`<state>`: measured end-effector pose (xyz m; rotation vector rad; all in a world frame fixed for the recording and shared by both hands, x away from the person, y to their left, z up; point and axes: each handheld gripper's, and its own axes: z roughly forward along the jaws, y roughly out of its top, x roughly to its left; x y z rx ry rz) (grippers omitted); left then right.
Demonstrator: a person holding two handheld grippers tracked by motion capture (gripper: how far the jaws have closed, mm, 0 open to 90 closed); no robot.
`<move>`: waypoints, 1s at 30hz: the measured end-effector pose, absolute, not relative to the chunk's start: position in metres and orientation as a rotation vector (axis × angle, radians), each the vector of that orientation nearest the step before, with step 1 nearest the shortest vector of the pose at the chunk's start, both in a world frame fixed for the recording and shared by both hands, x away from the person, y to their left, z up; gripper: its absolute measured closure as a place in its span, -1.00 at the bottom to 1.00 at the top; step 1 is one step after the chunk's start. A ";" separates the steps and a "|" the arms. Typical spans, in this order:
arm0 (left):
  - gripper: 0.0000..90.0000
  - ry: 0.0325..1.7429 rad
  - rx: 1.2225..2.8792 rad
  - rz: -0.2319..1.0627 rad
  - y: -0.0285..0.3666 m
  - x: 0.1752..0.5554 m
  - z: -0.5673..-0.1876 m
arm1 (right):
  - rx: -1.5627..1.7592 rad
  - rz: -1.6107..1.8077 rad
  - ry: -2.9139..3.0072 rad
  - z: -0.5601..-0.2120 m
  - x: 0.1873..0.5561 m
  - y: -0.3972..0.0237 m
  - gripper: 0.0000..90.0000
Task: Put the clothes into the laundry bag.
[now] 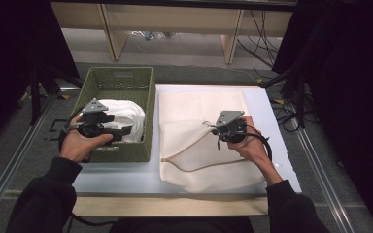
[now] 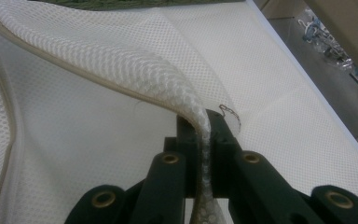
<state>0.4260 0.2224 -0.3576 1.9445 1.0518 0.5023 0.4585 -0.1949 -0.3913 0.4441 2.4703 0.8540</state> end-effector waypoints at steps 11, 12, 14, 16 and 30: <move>-0.59 1.051 1.978 0.458 0.236 0.458 -0.356 | 0.445 0.857 2.468 -0.391 0.459 -0.196 0.92; -0.60 1.057 1.983 0.458 0.236 0.460 -0.358 | 0.455 0.858 2.464 -0.391 0.459 -0.196 0.92; -0.60 1.053 2.024 0.449 0.238 0.464 -0.360 | 0.450 0.856 2.460 -0.390 0.460 -0.196 0.92; -0.60 1.052 2.028 0.441 0.238 0.467 -0.362 | 0.450 0.860 2.464 -0.389 0.460 -0.197 0.92; -0.59 1.068 2.083 0.452 0.244 0.494 -0.372 | 0.464 0.856 2.467 -0.389 0.459 -0.196 0.92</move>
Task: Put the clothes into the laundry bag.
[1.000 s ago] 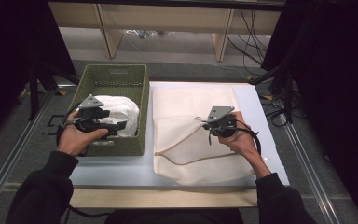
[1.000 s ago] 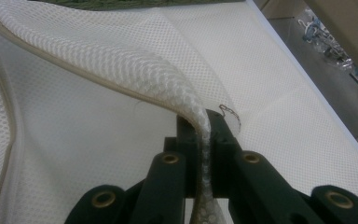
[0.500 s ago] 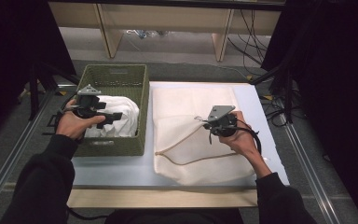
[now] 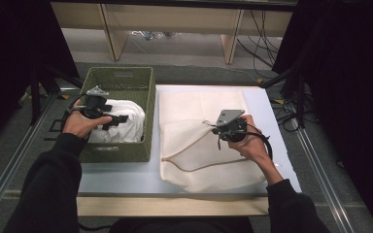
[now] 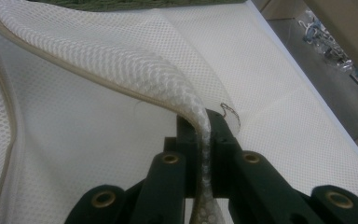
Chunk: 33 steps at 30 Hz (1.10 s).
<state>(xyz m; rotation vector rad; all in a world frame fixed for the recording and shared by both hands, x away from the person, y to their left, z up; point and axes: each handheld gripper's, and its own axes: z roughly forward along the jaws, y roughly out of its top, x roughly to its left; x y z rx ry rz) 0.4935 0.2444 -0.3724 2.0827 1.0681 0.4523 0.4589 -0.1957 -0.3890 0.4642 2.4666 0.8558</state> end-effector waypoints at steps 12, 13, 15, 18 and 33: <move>-0.67 1.033 2.117 0.309 0.245 0.511 -0.385 | 0.434 0.845 2.480 -0.390 0.460 -0.196 0.92; -0.69 1.022 2.129 0.295 0.243 0.510 -0.386 | 0.460 0.849 2.476 -0.390 0.459 -0.196 0.92; -0.85 0.985 2.157 0.274 0.238 0.508 -0.388 | 0.453 0.846 2.480 -0.390 0.459 -0.196 0.92; -1.00 0.912 2.229 0.278 0.232 0.507 -0.389 | 0.434 0.843 2.480 -0.390 0.459 -0.195 0.92; -1.00 1.016 2.378 0.507 0.223 0.525 -0.415 | 0.417 0.803 2.490 -0.391 0.459 -0.194 0.92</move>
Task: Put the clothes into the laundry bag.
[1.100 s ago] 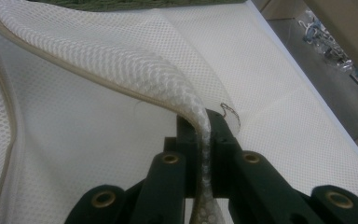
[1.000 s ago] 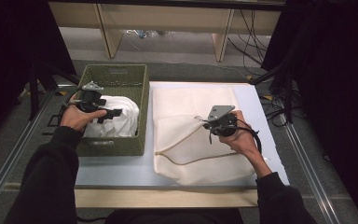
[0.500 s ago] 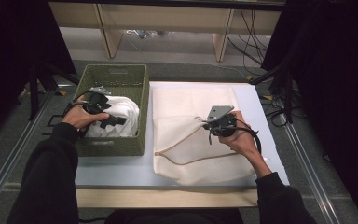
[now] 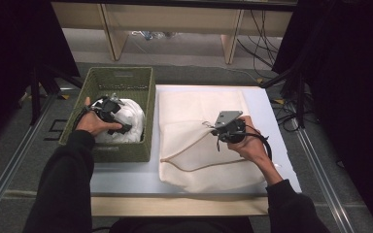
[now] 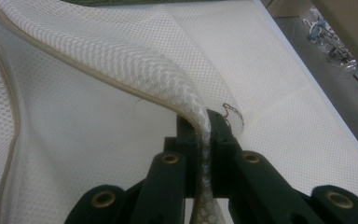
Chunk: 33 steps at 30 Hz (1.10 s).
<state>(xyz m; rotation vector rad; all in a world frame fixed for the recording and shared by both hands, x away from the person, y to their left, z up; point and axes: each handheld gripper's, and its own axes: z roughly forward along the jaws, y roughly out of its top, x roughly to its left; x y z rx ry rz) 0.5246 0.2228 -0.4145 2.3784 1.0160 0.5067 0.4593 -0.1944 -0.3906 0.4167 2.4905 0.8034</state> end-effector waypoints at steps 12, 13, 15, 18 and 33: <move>-0.86 1.123 2.314 0.634 0.235 0.517 -0.404 | 0.446 0.805 2.492 -0.391 0.458 -0.194 0.92; -0.86 1.138 2.303 0.634 0.236 0.518 -0.404 | 0.441 0.808 2.492 -0.392 0.459 -0.194 0.92; -0.92 1.168 2.330 0.610 0.238 0.521 -0.405 | 0.416 0.828 2.496 -0.392 0.460 -0.193 0.92; -1.00 1.167 2.311 0.557 0.238 0.526 -0.417 | 0.417 0.830 2.497 -0.392 0.459 -0.193 0.92; -1.00 1.096 2.441 0.404 0.225 0.532 -0.437 | 0.421 0.826 2.491 -0.393 0.459 -0.193 0.92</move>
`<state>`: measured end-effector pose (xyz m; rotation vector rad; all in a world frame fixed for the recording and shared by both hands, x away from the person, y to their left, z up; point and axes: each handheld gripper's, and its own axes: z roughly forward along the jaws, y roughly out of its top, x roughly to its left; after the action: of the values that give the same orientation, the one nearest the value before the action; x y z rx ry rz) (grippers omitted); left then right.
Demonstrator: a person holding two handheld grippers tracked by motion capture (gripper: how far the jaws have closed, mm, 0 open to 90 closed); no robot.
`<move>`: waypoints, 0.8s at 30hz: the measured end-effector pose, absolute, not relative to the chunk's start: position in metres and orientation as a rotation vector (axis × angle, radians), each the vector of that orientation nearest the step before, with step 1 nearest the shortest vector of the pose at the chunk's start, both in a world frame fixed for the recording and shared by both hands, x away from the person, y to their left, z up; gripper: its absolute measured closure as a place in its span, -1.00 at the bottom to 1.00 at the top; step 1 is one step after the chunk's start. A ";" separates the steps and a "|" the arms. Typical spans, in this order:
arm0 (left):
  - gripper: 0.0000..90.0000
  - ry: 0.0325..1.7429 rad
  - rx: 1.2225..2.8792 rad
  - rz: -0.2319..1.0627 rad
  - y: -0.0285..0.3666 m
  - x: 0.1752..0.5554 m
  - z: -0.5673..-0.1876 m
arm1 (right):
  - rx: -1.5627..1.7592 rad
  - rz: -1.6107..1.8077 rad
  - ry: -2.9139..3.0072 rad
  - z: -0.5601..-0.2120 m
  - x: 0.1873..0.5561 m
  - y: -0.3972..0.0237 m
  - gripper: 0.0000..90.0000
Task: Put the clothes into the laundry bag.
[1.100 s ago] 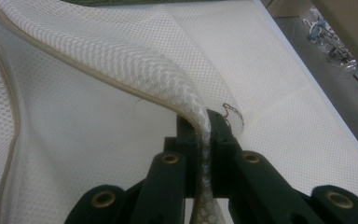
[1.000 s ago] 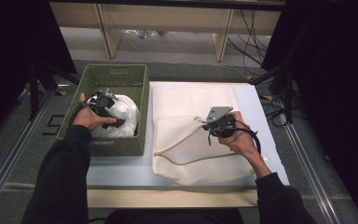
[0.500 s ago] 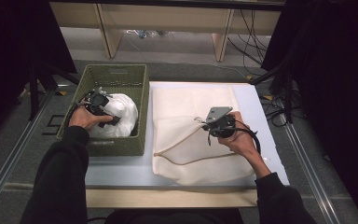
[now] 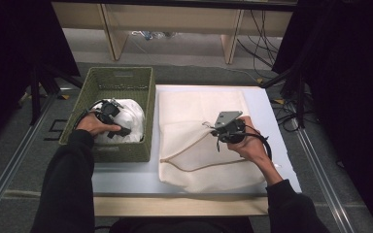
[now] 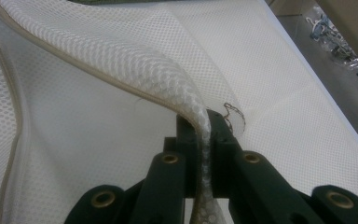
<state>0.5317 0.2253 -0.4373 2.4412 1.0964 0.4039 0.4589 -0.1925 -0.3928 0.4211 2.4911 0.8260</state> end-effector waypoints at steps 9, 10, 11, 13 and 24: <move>-1.00 1.094 2.465 0.454 0.219 0.534 -0.447 | 0.411 0.822 2.499 -0.393 0.458 -0.192 0.92; -1.00 1.096 2.469 0.454 0.218 0.534 -0.449 | 0.411 0.823 2.497 -0.393 0.458 -0.192 0.92; -1.00 1.087 2.488 0.450 0.218 0.534 -0.450 | 0.410 0.823 2.500 -0.393 0.458 -0.192 0.92; -0.95 1.103 2.506 0.459 0.215 0.535 -0.451 | 0.412 0.824 2.500 -0.393 0.458 -0.192 0.92; 0.11 1.173 2.465 0.486 0.219 0.531 -0.439 | 0.386 0.823 2.505 -0.393 0.459 -0.192 0.92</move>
<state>0.5315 0.2191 -0.4389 2.4648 1.1729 0.4857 0.4594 -0.1922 -0.3930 0.3864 2.5053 0.8234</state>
